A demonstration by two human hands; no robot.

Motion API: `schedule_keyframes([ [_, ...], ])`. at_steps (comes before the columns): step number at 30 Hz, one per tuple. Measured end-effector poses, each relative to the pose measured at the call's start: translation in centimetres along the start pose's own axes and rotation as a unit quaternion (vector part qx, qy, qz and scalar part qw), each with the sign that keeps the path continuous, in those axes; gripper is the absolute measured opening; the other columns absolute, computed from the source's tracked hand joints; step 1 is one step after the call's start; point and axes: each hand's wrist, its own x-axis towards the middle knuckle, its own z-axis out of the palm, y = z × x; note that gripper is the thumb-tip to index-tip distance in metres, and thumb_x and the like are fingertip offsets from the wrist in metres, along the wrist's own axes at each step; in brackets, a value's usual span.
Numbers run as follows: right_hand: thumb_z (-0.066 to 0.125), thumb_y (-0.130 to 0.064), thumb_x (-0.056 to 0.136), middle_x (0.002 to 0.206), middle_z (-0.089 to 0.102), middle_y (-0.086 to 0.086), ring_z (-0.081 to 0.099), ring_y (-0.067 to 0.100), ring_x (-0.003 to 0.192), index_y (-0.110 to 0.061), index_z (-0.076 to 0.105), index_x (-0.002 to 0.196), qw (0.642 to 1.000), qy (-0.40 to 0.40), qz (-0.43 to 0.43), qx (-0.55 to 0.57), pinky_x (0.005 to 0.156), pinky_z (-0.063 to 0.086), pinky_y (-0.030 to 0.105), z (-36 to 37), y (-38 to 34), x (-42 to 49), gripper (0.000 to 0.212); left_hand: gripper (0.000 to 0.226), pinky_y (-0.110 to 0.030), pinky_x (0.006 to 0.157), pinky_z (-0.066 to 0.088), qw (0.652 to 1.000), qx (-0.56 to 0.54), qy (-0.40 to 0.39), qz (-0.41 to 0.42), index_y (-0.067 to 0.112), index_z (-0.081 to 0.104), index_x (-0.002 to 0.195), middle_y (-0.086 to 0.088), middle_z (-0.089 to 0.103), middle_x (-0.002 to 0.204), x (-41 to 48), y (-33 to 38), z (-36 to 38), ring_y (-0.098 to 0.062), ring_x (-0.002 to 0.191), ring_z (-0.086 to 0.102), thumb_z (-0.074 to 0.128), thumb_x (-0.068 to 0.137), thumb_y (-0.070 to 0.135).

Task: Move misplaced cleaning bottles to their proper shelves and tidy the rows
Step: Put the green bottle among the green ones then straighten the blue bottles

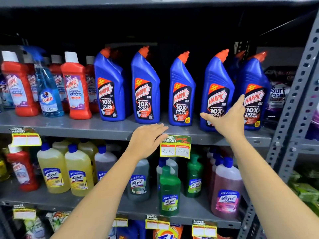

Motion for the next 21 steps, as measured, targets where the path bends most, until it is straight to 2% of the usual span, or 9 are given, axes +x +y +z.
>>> schedule_keyframes([
  [3, 0.087, -0.052, 0.061, 0.156, 0.024, 0.019, 0.046, 0.042, 0.131, -0.012, -0.011, 0.155, 0.999, 0.002, 0.014, -0.052, 0.099, 0.043, 0.052, 1.8, -0.3, -0.7, 0.142, 0.054, -0.037, 0.098, 0.042, 1.000, -0.001, 0.004, 0.003, 0.023, 0.059, 0.130, 0.001, 0.060, 0.133, 0.0, 0.0, 0.0, -0.017, 0.124, 0.053, 0.028, 0.096, 0.052],
  [7, 0.085, -0.046, 0.068, 0.154, 0.028, 0.018, 0.053, 0.043, 0.123, -0.006, -0.009, 0.155, 0.994, 0.007, 0.023, -0.102, 0.087, 0.048, 0.050, 2.8, 0.1, -0.2, 0.133, 0.056, -0.037, 0.097, 0.042, 1.000, -0.001, 0.002, 0.001, 0.022, 0.058, 0.130, 0.000, 0.060, 0.133, 0.0, 0.2, -0.1, -0.018, 0.124, 0.053, 0.027, 0.096, 0.053],
  [16, 0.084, -0.042, 0.072, 0.156, 0.025, 0.018, 0.049, 0.045, 0.127, -0.006, -0.002, 0.155, 0.996, -0.023, 0.030, -0.080, 0.093, 0.045, 0.051, 3.2, 0.7, 1.3, 0.124, 0.056, -0.035, 0.098, 0.040, 1.000, -0.004, 0.004, -0.007, 0.022, 0.059, 0.130, 0.000, 0.059, 0.134, -0.1, 0.5, -0.2, -0.018, 0.124, 0.053, 0.026, 0.096, 0.052],
  [21, 0.083, -0.039, 0.073, 0.152, 0.029, 0.020, 0.049, 0.043, 0.126, -0.005, 0.002, 0.153, 0.997, -0.051, 0.017, -0.062, 0.096, 0.045, 0.049, 2.8, 1.1, 2.0, 0.119, 0.055, -0.035, 0.098, 0.040, 1.000, -0.003, 0.003, -0.010, 0.023, 0.059, 0.130, 0.001, 0.059, 0.134, -0.2, 0.6, -0.3, -0.017, 0.124, 0.052, 0.026, 0.096, 0.051],
])
